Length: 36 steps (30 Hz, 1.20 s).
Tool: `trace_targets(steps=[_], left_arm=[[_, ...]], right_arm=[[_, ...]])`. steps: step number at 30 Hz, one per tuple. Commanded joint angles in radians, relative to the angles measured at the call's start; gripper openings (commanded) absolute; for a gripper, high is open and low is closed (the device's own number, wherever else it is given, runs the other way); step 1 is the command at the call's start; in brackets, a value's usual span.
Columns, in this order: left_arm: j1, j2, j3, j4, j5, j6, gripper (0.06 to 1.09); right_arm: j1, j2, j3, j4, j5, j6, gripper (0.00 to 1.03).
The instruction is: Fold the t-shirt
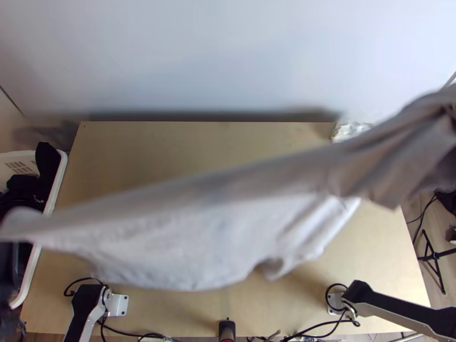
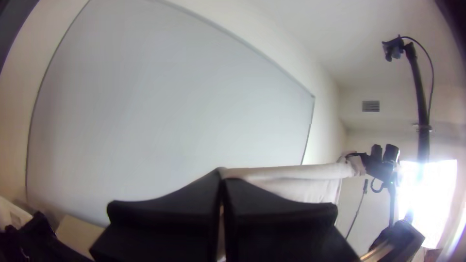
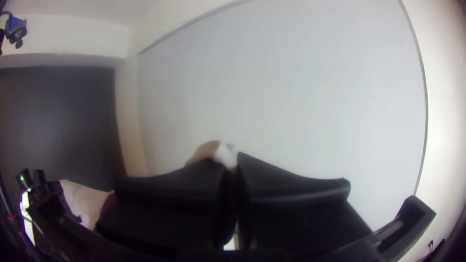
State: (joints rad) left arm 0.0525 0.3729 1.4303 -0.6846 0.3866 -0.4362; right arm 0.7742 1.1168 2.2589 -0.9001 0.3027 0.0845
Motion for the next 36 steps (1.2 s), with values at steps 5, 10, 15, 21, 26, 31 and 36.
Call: trace_targets(steps=[5, 10, 15, 21, 26, 31, 36], left_arm=[[-0.019, -0.146, -0.054, -0.176, 0.213, -0.118, 0.09], [-0.112, -0.207, -0.274, -0.147, 0.212, -0.142, 0.09], [-0.21, -0.243, -0.475, -0.064, 0.186, -0.131, 0.09], [-0.247, -0.259, -0.665, -0.01, 0.181, -0.105, 0.09], [-0.241, -0.16, -0.743, 0.048, 0.126, -0.039, 0.09], [-0.1, -0.028, -0.742, 0.12, 0.12, 0.03, 0.09], [0.092, 0.166, -0.754, 0.166, 0.124, 0.129, 0.09]], right_arm=[[-0.024, -0.018, -0.05, -0.192, -0.27, 0.185, 0.03], [-0.03, 0.018, -0.236, -0.151, -0.355, 0.19, 0.03], [-0.032, -0.005, -0.556, 0.041, -0.422, 0.19, 0.03], [-0.116, -0.02, -0.766, 0.198, -0.447, 0.216, 0.03], [-0.308, 0.054, -0.829, 0.374, -0.464, 0.264, 0.03], [-0.408, 0.167, -0.837, 0.414, -0.464, 0.274, 0.03], [-0.437, 0.229, -0.878, 0.475, -0.462, 0.274, 0.03]])
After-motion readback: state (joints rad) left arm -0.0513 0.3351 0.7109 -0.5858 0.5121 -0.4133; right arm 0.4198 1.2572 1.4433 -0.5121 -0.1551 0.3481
